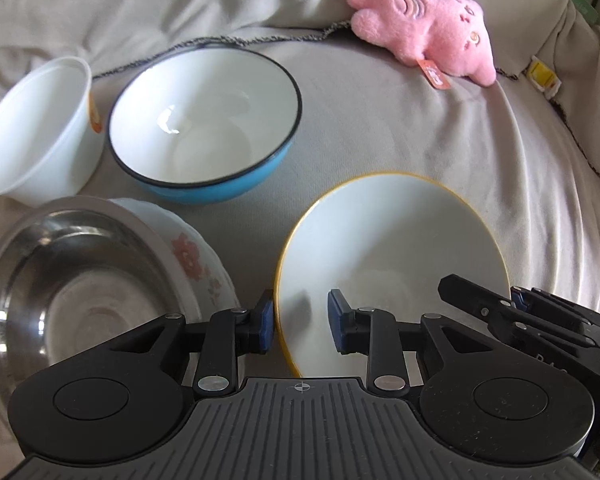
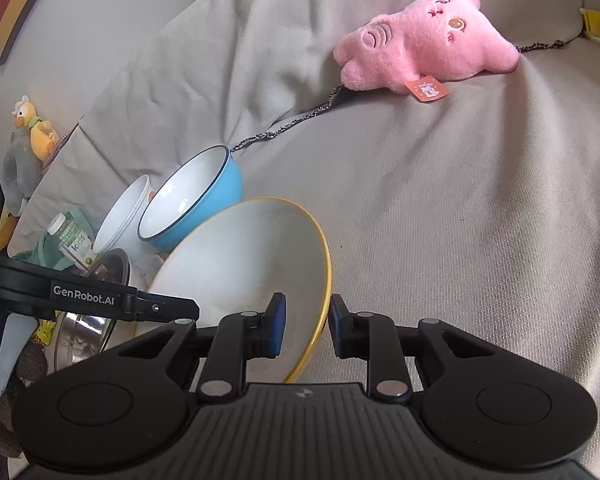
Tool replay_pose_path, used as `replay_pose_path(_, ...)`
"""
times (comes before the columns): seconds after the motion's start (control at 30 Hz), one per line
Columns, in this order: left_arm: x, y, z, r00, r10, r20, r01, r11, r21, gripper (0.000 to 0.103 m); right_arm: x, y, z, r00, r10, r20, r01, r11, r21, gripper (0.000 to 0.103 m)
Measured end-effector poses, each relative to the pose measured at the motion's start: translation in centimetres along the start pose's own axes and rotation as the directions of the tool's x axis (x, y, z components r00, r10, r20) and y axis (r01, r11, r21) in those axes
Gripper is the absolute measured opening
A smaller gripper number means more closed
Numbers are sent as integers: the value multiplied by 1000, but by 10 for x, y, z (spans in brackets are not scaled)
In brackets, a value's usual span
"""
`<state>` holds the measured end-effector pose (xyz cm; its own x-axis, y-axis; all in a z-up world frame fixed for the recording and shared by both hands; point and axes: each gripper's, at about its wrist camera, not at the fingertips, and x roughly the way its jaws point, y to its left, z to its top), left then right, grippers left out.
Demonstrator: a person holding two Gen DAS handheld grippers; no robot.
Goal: Organize plates and bowls
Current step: 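Lift the cream bowl with the right tool toward the stacked dishes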
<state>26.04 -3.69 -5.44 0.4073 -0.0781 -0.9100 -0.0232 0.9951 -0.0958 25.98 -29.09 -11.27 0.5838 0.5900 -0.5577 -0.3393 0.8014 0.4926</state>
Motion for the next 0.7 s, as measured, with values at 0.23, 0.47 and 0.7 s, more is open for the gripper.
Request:
replay_pose_path(0.23,-15,-11,-14,992,81,102,-75,995,-59,31,-4,1,0,1000,4,24,-3,1000,-25,24)
replay_pose_path(0.47,-21,-2,-11,992,31,121,-25,999,-48,29,-9,-18,-2,999,19,38,-21,999,34,25)
replay_pose_path(0.7,-33,28,-19,963,-159,219,175,983,-55,27,-27,2,-8,993,-28,118,33,999,-40,24)
